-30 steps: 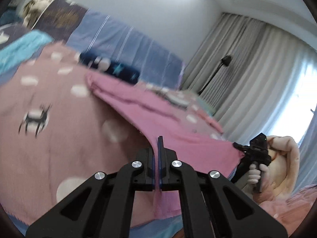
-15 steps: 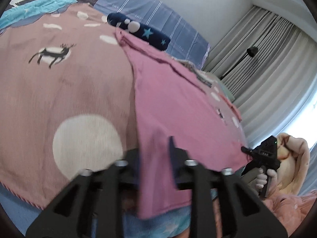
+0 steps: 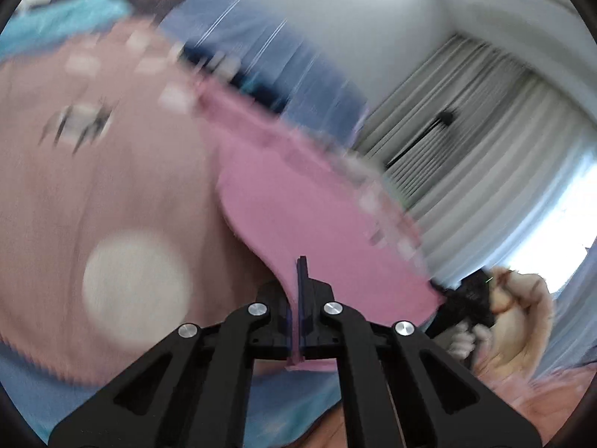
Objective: Fold small clothes
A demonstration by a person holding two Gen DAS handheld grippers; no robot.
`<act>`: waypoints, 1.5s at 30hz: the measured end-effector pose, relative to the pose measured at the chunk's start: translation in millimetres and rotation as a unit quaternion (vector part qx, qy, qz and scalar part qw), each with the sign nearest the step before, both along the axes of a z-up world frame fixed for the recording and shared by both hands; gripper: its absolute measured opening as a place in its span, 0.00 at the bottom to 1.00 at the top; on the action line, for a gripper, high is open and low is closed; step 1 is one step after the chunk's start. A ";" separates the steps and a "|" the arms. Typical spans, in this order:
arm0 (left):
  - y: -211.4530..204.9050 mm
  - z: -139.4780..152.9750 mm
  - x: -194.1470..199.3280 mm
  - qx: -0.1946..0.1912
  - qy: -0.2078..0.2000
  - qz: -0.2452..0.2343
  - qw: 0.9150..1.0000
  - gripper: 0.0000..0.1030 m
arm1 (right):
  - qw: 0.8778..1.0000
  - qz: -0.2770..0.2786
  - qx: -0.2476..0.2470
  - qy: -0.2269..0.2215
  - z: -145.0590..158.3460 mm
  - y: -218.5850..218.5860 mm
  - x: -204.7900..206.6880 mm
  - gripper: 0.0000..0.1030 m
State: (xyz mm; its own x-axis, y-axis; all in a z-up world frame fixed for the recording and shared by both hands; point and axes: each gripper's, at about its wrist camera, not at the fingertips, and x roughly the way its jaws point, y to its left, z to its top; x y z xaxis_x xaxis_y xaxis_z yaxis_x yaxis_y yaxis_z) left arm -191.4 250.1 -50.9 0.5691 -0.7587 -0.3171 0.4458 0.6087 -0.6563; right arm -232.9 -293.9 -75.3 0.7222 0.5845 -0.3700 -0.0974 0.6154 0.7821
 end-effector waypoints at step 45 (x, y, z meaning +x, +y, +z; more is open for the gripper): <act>-81.9 -11.1 314.7 0.226 0.087 0.109 0.964 0.10 | 0.976 -0.054 -0.194 0.088 -6.4 -20.2 333.2 0.12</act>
State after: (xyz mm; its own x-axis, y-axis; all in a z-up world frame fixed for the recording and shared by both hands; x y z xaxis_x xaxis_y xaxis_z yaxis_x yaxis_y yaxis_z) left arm 123.3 168.2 -62.0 0.6083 -0.3884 -0.6922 0.1821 0.9171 -0.3546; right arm 100.3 -314.1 -81.7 0.6777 0.2997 -0.6715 0.0998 0.8673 0.4878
